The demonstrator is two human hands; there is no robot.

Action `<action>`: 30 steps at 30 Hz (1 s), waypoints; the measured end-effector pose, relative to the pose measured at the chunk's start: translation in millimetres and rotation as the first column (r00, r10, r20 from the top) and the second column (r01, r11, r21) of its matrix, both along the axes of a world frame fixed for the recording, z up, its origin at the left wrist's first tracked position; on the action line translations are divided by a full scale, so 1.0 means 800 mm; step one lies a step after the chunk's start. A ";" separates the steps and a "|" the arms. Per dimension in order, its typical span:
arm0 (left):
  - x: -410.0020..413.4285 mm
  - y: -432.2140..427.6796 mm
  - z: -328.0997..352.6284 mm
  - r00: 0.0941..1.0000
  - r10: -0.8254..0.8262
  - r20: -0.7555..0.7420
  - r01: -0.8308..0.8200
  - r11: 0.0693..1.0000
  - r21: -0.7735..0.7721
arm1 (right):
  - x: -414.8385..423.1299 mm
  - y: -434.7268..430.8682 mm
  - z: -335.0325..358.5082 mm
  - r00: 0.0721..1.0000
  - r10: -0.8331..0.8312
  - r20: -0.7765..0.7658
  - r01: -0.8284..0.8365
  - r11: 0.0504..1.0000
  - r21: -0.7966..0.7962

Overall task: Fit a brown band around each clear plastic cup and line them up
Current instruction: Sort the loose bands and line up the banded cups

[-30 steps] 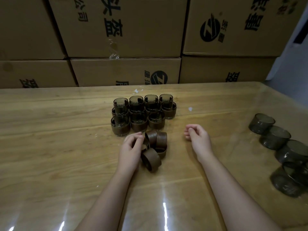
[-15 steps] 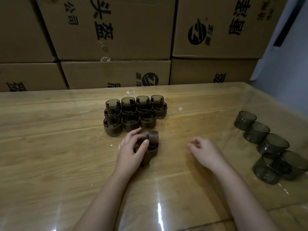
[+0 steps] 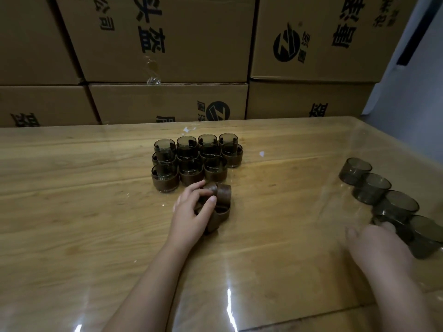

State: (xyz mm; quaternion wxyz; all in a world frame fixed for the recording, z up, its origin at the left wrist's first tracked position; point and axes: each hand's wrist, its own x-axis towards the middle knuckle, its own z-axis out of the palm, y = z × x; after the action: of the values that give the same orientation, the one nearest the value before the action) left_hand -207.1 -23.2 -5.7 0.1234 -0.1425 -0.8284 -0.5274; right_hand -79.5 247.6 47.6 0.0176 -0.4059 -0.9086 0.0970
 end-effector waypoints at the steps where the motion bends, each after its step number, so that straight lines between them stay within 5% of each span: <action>1: 0.000 0.001 0.000 1.000 0.004 -0.002 -0.004 1.000 -0.001 | -0.004 -0.010 0.003 0.997 0.059 -0.055 -0.059 0.998 0.008; 3: 0.002 0.002 0.000 0.999 0.029 -0.040 -0.031 0.999 -0.034 | -0.017 -0.039 0.006 0.944 0.266 -0.196 -0.265 0.964 0.033; 6: 0.004 0.000 -0.001 0.984 0.063 -0.169 -0.079 0.993 -0.091 | -0.044 -0.086 0.013 0.669 0.445 -0.596 -0.585 0.809 -0.053; 9: 0.008 0.002 -0.003 0.966 0.028 -0.259 -0.060 0.991 -0.117 | -0.073 -0.128 0.021 0.481 0.258 -0.838 -0.808 0.501 -0.309; 12: 0.008 0.005 -0.005 0.967 0.046 -0.250 -0.069 0.994 -0.084 | -0.094 -0.161 0.017 0.513 0.098 -0.853 -0.848 0.212 -0.486; 17: 0.005 -0.004 -0.002 0.962 0.110 -0.249 -0.127 0.990 -0.053 | -0.097 -0.177 -0.021 0.405 0.003 -0.914 -0.893 0.219 -0.394; 22: 0.005 0.001 -0.004 0.979 0.121 -0.163 -0.125 0.992 -0.012 | -0.098 -0.160 -0.053 0.231 0.118 -0.966 -0.869 0.471 -0.150; 30: 0.003 -0.001 -0.003 0.975 0.172 -0.139 -0.158 0.981 0.109 | -0.103 -0.168 -0.070 0.352 0.148 -0.924 -0.915 0.264 -0.307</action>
State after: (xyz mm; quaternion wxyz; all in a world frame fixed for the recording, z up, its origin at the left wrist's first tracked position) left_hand -205.0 -23.7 -8.3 0.2345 -0.1057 -0.7993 -0.5431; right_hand -161.7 113.3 -8.7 0.1614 0.1117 -0.7233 0.6620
